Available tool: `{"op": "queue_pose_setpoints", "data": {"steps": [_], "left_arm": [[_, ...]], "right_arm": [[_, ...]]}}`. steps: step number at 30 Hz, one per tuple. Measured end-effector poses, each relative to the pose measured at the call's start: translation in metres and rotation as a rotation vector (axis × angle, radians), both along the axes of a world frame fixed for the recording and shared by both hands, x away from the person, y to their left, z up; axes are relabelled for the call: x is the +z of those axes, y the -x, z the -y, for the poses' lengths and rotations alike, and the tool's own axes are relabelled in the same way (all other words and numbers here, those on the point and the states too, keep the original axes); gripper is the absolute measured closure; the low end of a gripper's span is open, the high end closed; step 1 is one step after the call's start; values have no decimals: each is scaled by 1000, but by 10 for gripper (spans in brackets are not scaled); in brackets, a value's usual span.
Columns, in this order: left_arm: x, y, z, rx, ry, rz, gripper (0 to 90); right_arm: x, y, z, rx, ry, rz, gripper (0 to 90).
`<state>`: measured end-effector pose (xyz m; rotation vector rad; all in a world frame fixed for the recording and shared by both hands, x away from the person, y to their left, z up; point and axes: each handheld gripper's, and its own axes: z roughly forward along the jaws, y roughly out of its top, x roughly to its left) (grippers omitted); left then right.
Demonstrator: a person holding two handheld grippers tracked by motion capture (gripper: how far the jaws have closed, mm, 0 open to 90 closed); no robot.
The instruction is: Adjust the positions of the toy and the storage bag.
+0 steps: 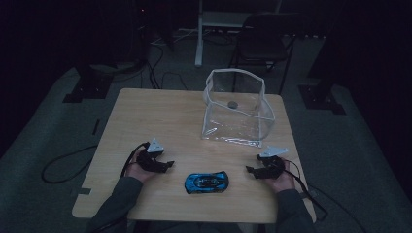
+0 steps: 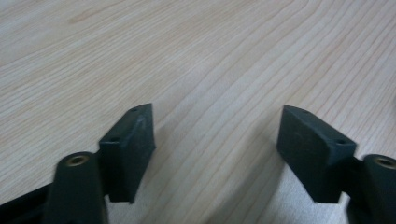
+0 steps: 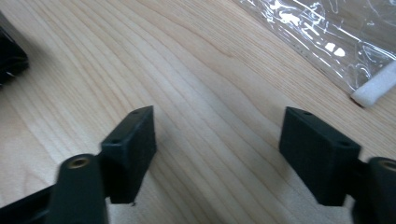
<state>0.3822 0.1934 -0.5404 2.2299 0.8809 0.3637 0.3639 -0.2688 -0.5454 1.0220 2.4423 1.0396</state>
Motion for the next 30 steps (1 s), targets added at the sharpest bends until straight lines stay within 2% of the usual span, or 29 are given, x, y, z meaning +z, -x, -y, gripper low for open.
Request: {"op": "queue_pose_setpoints", "data": {"steps": [3, 6, 12, 18, 25, 30], "left_arm": [[1, -2, 1, 0, 7, 5, 325], [4, -4, 4, -6, 14, 22, 342], [12, -10, 10, -29, 38, 59, 393], [18, -18, 19, -51, 64, 65, 409], [24, -27, 33, -78, 61, 71, 428], [27, -33, 43, -99, 50, 88, 433]], "right_arm": [[1, -1, 1, 7, -27, -14, 324], [2, -1, 1, 6, -24, -17, 328], [11, -1, 3, -16, -21, 37, 388], [19, -4, 9, -62, -43, 97, 478], [23, -9, 12, -79, -41, 108, 567], [27, -13, 14, -128, -42, 120, 617]]}}
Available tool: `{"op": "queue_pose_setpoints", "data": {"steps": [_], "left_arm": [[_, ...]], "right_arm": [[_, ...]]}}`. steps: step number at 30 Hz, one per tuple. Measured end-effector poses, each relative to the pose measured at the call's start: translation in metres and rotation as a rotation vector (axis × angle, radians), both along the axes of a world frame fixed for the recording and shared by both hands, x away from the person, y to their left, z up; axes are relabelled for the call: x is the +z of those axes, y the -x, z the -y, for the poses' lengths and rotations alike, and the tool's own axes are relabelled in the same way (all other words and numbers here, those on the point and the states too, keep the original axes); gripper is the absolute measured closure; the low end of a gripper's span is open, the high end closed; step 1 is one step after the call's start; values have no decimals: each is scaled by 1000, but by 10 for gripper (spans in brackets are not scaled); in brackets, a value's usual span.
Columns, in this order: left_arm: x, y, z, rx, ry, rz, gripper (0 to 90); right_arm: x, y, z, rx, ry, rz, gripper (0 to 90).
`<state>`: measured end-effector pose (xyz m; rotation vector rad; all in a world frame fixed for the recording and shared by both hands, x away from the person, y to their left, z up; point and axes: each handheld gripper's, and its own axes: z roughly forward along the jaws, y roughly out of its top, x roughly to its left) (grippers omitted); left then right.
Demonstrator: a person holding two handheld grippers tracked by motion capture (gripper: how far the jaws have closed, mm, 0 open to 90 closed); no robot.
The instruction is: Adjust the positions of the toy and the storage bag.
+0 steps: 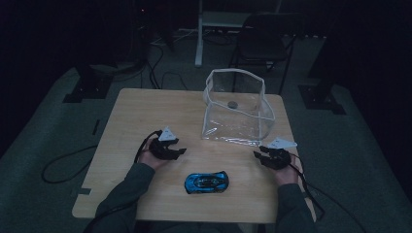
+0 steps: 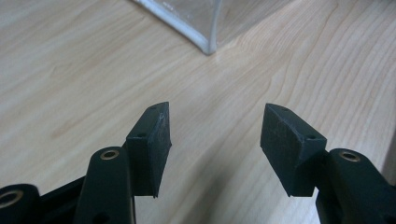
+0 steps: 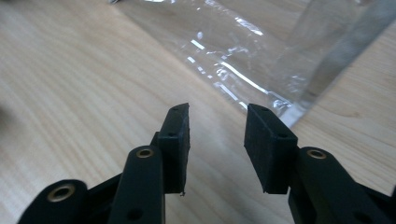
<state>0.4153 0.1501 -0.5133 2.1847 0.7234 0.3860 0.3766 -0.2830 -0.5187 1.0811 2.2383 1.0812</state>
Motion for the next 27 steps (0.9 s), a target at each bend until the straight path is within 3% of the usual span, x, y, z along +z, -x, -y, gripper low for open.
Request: {"op": "queue_pose_setpoints", "data": {"steps": [16, 27], "left_arm": [[10, -20, 35, -35, -5, 47, 548], [16, -33, 69, -46, -16, 74, 577]], "right_arm": [[8, -16, 15, -136, -22, 34, 714], [12, -31, 12, -153, -8, 27, 738]]}}
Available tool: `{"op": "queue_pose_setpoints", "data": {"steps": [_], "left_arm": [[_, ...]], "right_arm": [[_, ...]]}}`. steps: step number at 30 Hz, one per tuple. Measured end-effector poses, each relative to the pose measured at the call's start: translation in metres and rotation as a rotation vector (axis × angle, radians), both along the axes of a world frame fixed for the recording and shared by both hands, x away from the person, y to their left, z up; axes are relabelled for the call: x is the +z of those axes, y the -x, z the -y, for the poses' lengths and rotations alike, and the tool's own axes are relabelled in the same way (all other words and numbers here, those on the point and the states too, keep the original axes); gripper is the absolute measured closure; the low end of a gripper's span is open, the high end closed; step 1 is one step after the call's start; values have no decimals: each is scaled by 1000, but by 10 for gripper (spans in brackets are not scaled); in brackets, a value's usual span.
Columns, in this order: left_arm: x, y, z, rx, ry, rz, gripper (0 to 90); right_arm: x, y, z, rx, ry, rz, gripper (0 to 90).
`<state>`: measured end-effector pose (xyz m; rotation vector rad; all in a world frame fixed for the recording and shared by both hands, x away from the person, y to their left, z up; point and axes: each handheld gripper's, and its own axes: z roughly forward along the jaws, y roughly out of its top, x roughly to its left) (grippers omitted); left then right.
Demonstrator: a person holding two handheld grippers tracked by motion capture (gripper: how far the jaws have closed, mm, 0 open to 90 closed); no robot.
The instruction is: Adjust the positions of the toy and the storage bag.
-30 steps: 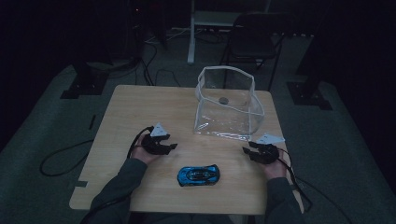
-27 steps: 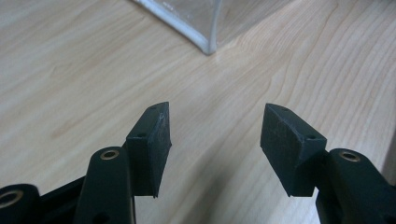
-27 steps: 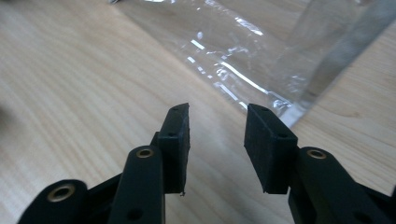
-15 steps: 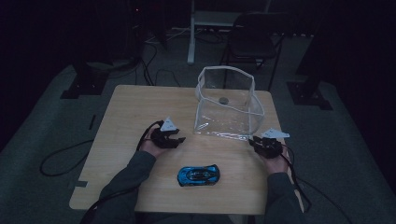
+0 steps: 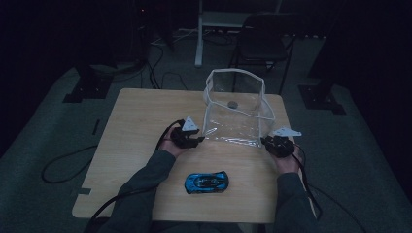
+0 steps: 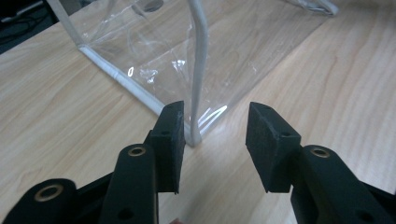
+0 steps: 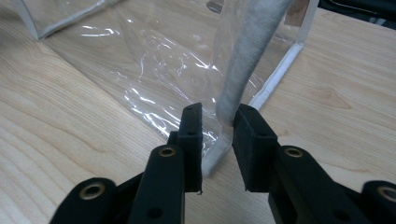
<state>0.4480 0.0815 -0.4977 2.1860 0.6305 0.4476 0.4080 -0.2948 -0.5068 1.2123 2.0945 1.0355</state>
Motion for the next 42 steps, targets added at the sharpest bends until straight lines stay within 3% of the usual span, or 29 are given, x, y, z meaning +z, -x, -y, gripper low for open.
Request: {"op": "queue_pose_setpoints", "data": {"steps": [4, 8, 13, 20, 26, 42], "left_arm": [[1, -6, 12, 14, 1, 8, 619], [1, -8, 19, 18, -13, 19, 672], [0, -11, 19, 44, -16, 24, 767], [-1, -14, 18, 65, -20, 25, 856], [0, -14, 17, 65, -28, 31, 872], [2, -7, 8, 66, -41, 55, 882]], "right_arm": [[0, -3, 4, 1, -19, -11, 779], [-1, -6, 5, 8, -14, -26, 744], [-4, -9, 3, 8, -7, -40, 774], [5, -3, 5, 47, -15, -29, 864], [9, -2, 3, 61, -19, -20, 874], [2, 1, -1, 82, -31, -27, 878]]}}
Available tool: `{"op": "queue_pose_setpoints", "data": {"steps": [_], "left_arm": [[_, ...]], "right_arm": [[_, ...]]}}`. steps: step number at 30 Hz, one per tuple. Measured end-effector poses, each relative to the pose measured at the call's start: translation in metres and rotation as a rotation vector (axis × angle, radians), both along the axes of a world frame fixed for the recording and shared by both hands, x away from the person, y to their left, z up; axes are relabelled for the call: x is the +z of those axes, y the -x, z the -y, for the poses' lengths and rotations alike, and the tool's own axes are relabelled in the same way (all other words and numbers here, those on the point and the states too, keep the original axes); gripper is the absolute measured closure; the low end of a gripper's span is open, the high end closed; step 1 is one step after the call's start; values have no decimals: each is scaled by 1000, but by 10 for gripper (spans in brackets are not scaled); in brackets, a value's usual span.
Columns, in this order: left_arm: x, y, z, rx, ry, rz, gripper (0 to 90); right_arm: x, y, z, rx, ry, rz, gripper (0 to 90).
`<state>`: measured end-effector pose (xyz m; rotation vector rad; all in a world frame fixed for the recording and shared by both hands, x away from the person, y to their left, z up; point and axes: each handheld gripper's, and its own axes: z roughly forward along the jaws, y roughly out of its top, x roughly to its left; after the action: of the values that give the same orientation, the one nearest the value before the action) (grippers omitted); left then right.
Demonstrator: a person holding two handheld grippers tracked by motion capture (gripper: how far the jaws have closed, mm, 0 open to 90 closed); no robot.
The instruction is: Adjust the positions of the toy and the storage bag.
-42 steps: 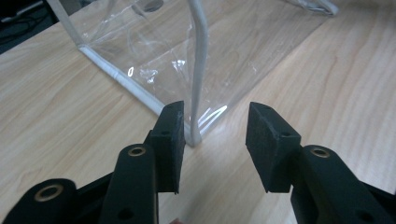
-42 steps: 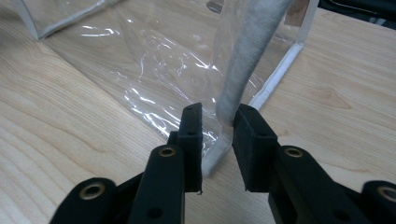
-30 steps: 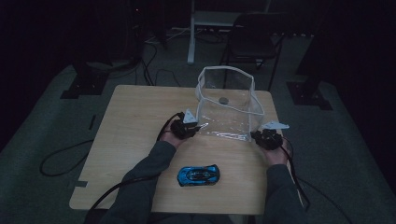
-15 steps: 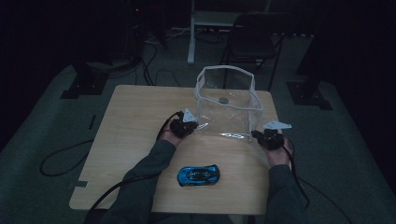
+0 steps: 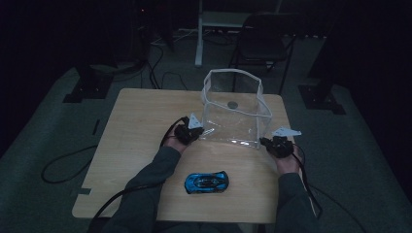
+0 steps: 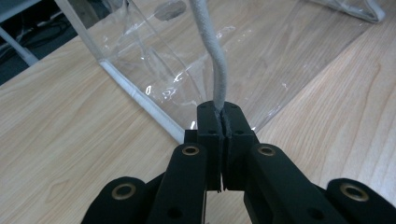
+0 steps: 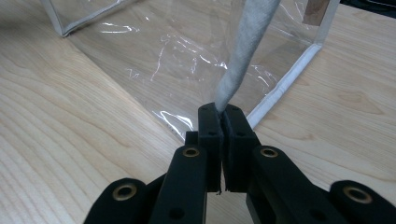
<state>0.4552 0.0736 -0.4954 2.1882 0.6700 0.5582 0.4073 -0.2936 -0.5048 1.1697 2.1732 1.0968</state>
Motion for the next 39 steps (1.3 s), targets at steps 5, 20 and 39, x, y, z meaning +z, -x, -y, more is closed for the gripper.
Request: {"op": "queue_pose_setpoints", "data": {"steps": [5, 20, 39], "left_arm": [[2, 7, -12, 6, -6, 5, 882], [-1, 31, -50, 50, 12, 0, 881], [-5, 60, -79, 89, 44, -16, 880]], "right_arm": [[-2, 1, -8, 24, -18, 0, 878], [0, 8, -39, 130, -1, 2, 879], [3, 24, -64, 222, 9, 7, 879]]}}
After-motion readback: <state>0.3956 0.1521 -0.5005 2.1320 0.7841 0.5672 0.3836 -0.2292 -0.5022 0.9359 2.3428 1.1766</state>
